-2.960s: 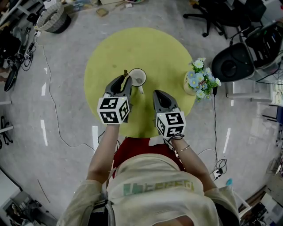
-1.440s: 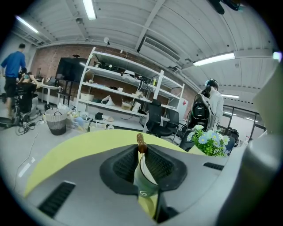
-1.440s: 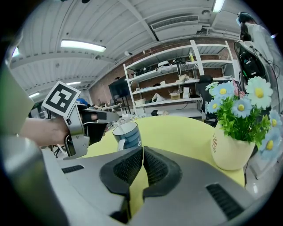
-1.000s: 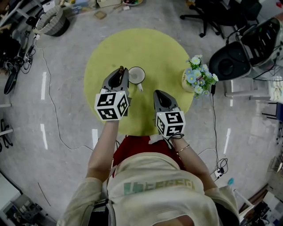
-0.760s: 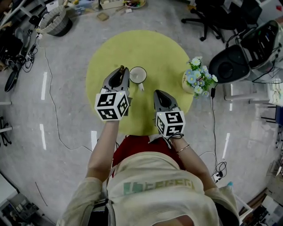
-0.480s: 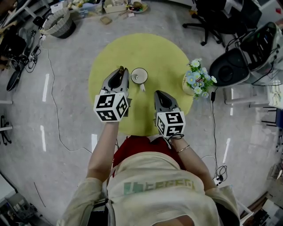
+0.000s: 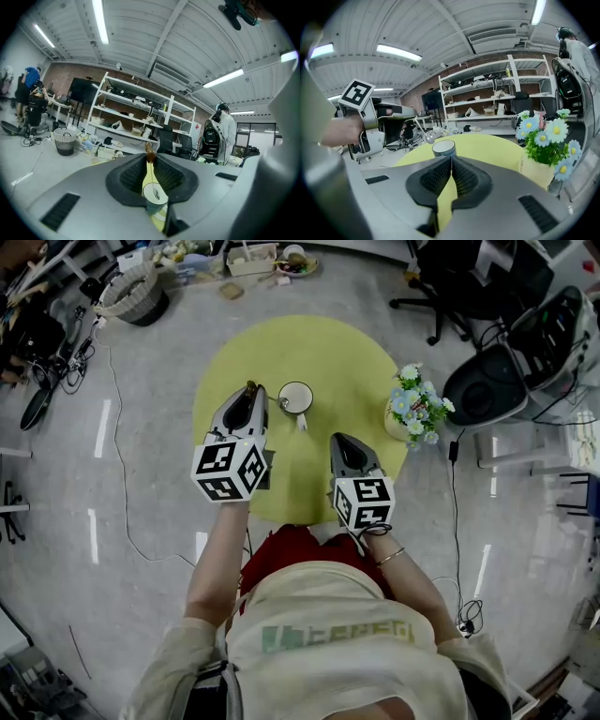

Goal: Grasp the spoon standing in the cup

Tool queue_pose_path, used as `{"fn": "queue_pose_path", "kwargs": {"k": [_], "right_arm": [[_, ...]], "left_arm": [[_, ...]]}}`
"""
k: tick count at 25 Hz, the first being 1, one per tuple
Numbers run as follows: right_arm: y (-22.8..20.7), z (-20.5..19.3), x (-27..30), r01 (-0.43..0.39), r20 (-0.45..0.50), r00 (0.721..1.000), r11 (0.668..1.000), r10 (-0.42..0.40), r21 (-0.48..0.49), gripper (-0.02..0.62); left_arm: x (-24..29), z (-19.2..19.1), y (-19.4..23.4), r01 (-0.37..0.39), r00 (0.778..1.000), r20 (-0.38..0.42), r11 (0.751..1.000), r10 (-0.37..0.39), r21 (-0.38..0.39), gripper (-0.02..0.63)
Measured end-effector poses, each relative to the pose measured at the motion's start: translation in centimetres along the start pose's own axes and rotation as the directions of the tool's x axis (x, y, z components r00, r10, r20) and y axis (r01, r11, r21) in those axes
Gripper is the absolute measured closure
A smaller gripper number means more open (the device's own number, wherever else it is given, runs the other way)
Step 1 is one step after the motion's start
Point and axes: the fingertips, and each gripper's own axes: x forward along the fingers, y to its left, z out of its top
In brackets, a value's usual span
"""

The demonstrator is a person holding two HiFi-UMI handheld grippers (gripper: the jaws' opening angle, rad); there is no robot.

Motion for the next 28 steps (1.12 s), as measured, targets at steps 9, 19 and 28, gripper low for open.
{"fn": "queue_pose_path", "kwargs": {"k": [9, 19, 28], "right_arm": [[0.4, -0.8, -2.6, -0.017, 0.009, 1.000, 1.000, 0.017, -0.012, 0.558], [0.9, -3.0, -6.5, -0.045, 0.033, 0.998, 0.998, 0.047, -0.035, 0.558], [0.6, -3.8, -9.5, -0.062, 0.051, 0.997, 0.997, 0.064, -0.040, 0.558]], "left_arm": [[-3.8, -0.7, -0.8, -0.054, 0.998, 0.013, 0.999, 0.054, 0.000, 0.549], [-8.8, -3.2, -3.2, -0.095, 0.995, 0.023, 0.995, 0.095, 0.007, 0.549], [-11.4, -4.9, -5.9, -0.108, 0.994, 0.009, 0.994, 0.108, 0.015, 0.549]]}}
